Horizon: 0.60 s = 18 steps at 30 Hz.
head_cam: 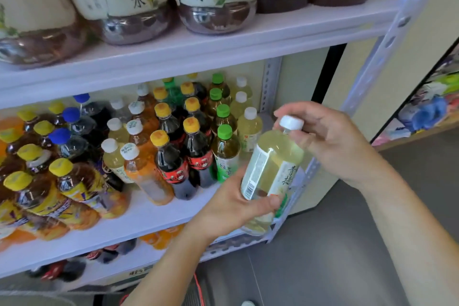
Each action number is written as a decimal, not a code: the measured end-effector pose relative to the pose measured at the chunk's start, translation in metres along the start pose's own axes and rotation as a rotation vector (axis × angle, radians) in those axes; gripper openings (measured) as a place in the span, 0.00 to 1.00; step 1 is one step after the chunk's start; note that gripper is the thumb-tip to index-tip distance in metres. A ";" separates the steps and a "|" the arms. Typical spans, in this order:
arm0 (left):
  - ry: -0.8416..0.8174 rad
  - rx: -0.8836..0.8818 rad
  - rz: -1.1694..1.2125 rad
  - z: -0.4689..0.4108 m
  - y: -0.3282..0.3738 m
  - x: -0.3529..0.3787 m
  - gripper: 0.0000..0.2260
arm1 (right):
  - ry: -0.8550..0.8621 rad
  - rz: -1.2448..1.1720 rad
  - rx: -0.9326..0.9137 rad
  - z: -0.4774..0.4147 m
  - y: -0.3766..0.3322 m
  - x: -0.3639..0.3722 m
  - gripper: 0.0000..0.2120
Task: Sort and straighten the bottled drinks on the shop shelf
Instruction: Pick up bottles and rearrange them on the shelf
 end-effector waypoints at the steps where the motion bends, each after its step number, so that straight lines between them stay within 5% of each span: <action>1: -0.021 0.007 0.094 0.004 0.007 0.006 0.23 | -0.049 -0.103 -0.010 0.003 -0.006 0.001 0.14; 5: 0.119 0.008 0.140 0.015 0.019 0.009 0.23 | 0.074 -0.476 0.117 0.009 0.018 0.003 0.11; 9: 0.273 0.017 0.180 0.020 0.026 0.004 0.25 | 0.345 -0.344 0.196 0.027 0.046 0.001 0.05; 15: 0.351 0.113 0.144 0.025 0.041 -0.008 0.21 | 0.037 -0.210 0.163 0.059 0.033 0.064 0.21; 18: 0.311 0.114 0.132 0.032 0.042 -0.007 0.16 | 0.063 -0.316 0.191 0.063 0.036 0.078 0.26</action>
Point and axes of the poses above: each hand's wrist, its own z-axis away from the middle knuckle, its own x-axis out of the palm, y = z × x, the point moved 10 cm from there along -z, towards the middle knuckle, and after that the axes turned 13 degrees about x, right-handed, at the moved point
